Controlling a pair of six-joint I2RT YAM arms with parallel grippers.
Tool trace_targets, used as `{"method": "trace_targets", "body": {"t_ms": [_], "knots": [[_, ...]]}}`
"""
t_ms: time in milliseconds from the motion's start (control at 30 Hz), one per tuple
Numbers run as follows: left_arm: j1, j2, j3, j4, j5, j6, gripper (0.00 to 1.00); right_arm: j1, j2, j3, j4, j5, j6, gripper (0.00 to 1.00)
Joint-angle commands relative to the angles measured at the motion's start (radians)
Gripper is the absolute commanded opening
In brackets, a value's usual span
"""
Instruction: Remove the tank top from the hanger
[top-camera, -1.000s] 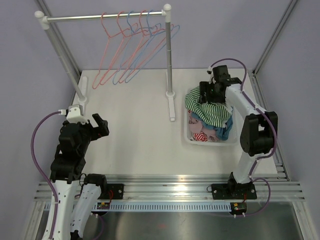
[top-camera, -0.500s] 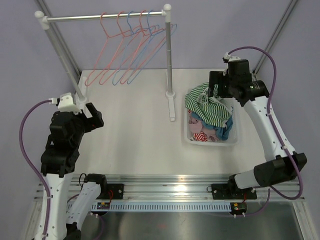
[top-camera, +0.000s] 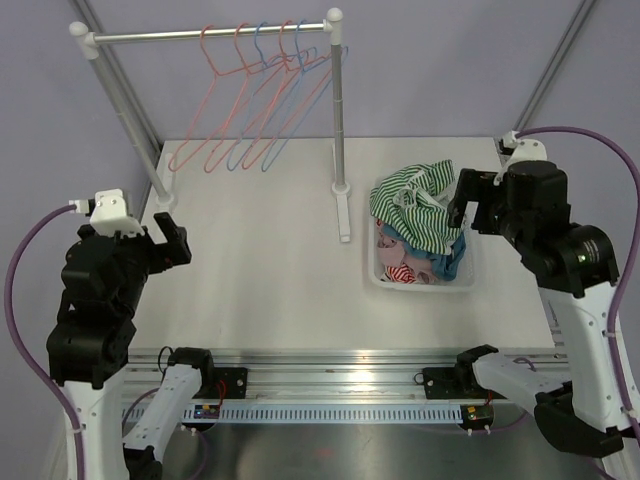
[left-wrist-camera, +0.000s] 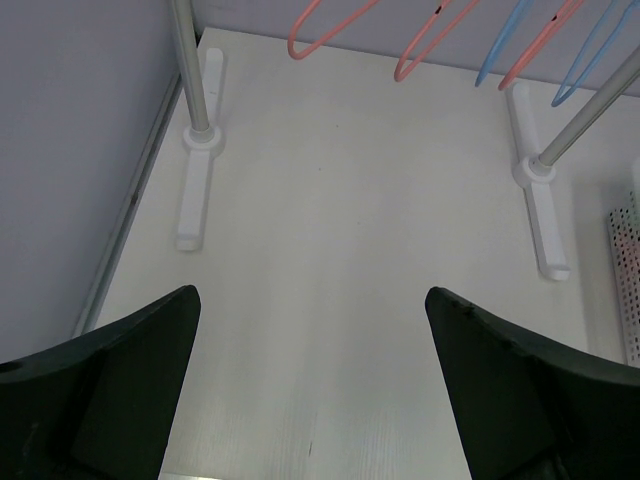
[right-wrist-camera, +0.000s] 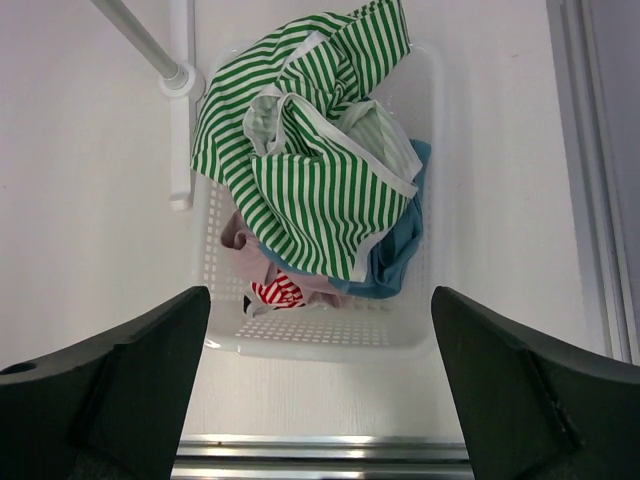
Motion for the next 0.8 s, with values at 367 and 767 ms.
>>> {"method": "trace_targets", "body": {"t_ms": [367, 767], "knots": [[-0.019, -0.251, -0.138, 0.007, 0.076, 0.039, 0.99, 0.007, -0.239, -0.1, -0.061, 0.116, -0.027, 0.99], [-0.019, -0.251, -0.146, 0.042, 0.08, 0.036, 0.99, 0.005, -0.251, -0.155, 0.007, 0.098, -0.027, 0.99]]}}
